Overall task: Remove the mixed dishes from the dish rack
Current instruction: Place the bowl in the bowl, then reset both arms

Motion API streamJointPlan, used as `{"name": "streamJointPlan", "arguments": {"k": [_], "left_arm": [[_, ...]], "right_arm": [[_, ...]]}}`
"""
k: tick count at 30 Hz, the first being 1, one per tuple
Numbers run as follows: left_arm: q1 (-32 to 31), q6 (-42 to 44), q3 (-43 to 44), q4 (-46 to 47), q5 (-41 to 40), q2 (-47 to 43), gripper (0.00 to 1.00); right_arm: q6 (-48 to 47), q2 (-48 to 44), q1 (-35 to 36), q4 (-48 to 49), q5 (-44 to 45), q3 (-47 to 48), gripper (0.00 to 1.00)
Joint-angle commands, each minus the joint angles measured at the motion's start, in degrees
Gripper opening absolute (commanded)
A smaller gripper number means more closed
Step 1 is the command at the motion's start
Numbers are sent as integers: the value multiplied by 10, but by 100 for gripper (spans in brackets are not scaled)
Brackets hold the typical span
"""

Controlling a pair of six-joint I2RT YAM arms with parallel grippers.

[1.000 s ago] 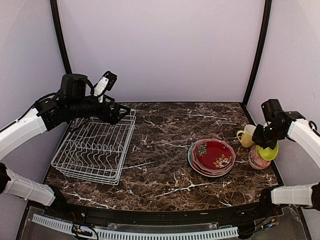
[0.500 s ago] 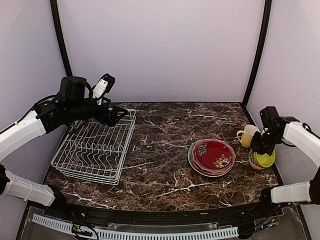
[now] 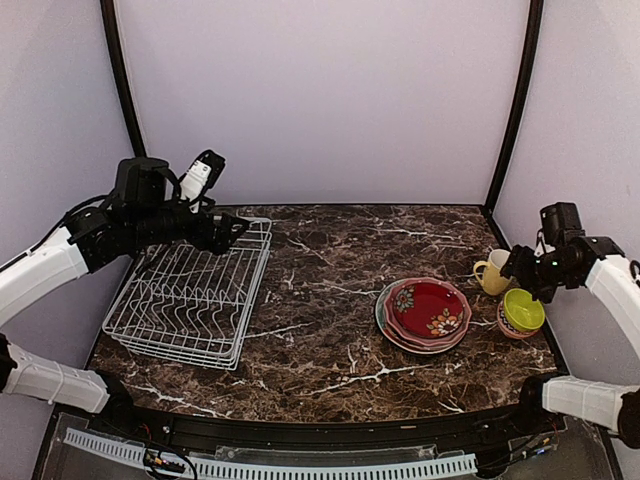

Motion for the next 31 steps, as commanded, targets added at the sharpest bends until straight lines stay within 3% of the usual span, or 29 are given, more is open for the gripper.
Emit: {"name": "streamJointPlan", "arguments": {"k": [1, 3, 14, 22, 31], "left_arm": [[2, -1, -4, 36, -52, -58, 99], [1, -9, 3, 46, -67, -78, 99], [1, 7, 70, 82, -132, -179, 99], [1, 25, 73, 116, -175, -240, 99], [1, 27, 75, 117, -195, -270, 99]], "right_arm": [[-91, -76, -2, 55, -99, 73, 89], [-121, -110, -2, 79, -140, 98, 98], [-233, -232, -2, 144, -178, 200, 99], [-236, -263, -2, 143, -193, 244, 99], [-234, -307, -2, 173, -197, 220, 99]]}}
